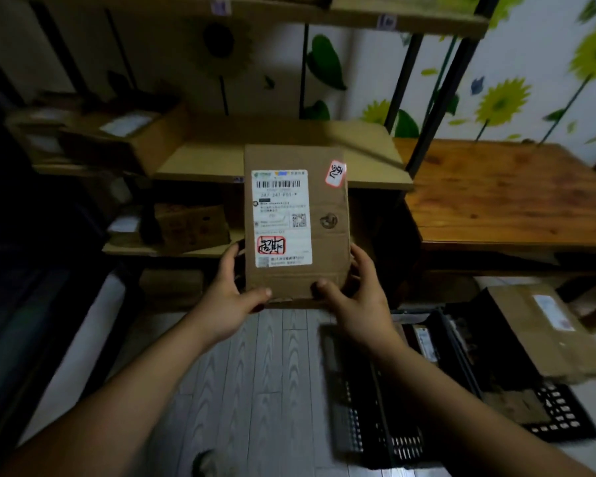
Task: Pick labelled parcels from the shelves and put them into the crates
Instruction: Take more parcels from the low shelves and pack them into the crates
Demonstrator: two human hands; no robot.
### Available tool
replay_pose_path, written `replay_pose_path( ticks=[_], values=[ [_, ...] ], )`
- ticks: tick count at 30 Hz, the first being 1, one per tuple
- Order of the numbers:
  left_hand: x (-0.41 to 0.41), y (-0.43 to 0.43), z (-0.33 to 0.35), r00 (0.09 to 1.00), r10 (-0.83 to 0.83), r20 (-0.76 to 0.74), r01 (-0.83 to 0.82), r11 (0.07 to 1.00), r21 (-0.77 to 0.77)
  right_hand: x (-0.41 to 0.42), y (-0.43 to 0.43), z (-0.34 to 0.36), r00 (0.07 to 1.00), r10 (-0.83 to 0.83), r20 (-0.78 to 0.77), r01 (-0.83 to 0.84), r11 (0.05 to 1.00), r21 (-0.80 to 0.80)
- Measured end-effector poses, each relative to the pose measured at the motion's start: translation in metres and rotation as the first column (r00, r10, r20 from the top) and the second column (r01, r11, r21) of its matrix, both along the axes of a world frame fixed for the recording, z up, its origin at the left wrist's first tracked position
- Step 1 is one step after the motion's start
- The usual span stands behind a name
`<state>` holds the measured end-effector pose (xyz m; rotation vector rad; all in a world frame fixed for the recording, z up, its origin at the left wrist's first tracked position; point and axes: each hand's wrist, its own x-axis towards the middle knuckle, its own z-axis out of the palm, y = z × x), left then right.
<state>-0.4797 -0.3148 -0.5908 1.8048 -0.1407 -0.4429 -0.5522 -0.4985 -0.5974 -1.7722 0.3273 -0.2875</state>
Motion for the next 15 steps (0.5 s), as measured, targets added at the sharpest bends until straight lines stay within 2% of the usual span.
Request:
replay_pose_path(
  ticks=[8,15],
  values=[
    [-0.086,0.017,0.064,0.989,0.039,0.142,-0.039,0.999,0.001,-0.077,0.011,0.055,0.994,0.017,0.104,-0.012,0.999,-0.051],
    [-0.132,-0.015,0.064,0.987,-0.082,0.136,0.083,0.997,0.002,-0.145,-0.011,0.050,0.990,-0.124,0.072,0.123,0.992,0.023]
  ],
)
